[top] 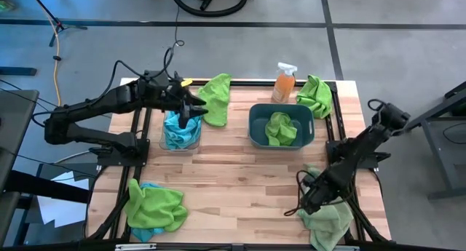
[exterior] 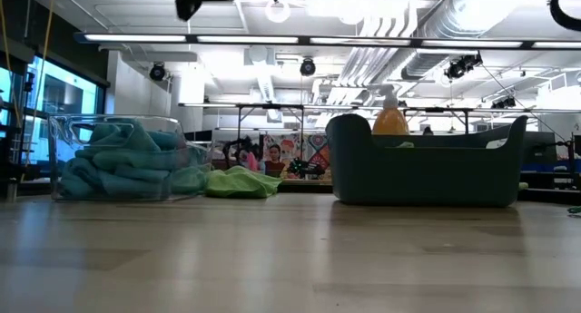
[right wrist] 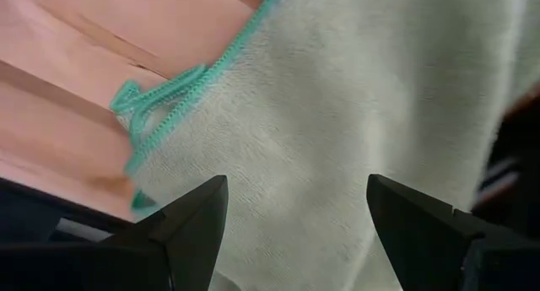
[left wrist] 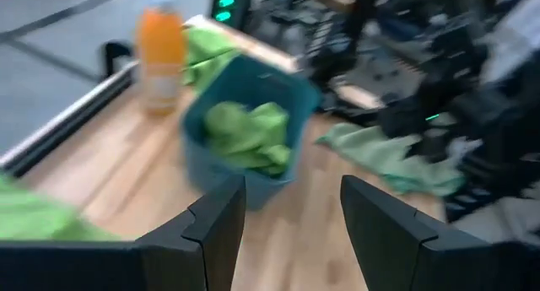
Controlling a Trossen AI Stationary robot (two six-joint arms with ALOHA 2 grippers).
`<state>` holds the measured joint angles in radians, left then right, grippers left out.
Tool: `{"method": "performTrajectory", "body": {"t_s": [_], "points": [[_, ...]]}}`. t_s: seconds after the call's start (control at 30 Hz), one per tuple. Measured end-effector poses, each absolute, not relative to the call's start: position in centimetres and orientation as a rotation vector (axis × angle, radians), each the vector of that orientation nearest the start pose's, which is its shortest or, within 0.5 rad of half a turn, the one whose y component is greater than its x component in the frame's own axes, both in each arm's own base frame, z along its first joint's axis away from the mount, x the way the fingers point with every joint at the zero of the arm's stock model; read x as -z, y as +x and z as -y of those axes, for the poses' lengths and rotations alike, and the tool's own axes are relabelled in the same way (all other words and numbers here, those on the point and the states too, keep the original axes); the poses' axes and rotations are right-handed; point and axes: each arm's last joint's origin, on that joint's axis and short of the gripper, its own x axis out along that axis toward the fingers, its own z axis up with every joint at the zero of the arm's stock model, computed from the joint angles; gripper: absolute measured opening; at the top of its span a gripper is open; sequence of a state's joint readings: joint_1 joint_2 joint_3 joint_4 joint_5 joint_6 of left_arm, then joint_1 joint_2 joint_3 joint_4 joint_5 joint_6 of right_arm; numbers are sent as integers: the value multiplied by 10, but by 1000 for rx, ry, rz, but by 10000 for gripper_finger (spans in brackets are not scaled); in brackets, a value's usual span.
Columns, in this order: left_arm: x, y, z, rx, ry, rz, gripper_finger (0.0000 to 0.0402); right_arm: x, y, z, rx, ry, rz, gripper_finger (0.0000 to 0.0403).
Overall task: Sort microfiber towel by color & place in baskets
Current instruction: Put the green microfiber towel into the blue bin
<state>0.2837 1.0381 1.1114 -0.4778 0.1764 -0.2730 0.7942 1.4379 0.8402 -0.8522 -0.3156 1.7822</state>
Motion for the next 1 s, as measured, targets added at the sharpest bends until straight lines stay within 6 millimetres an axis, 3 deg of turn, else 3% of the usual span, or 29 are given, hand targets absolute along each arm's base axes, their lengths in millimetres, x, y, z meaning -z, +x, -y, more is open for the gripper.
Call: {"method": "performTrajectory", "body": {"t_s": [0.27,0.63,0.77,0.93,1.0], "points": [[-376,241,-19,41,-310,-256,184,-151,164,-181,710,887,-1771,279],[-351,297,27,170,-271,-218,184,-125,171,-188,769,842,-1805,266],[-346,305,30,148,-285,-208,184,-124,172,-189,739,831,-1800,199],[-350,304,29,140,-284,-179,184,-127,173,-190,695,793,-1808,35],[-353,301,29,139,-284,-170,184,-133,174,-191,673,775,-1797,18]]}}
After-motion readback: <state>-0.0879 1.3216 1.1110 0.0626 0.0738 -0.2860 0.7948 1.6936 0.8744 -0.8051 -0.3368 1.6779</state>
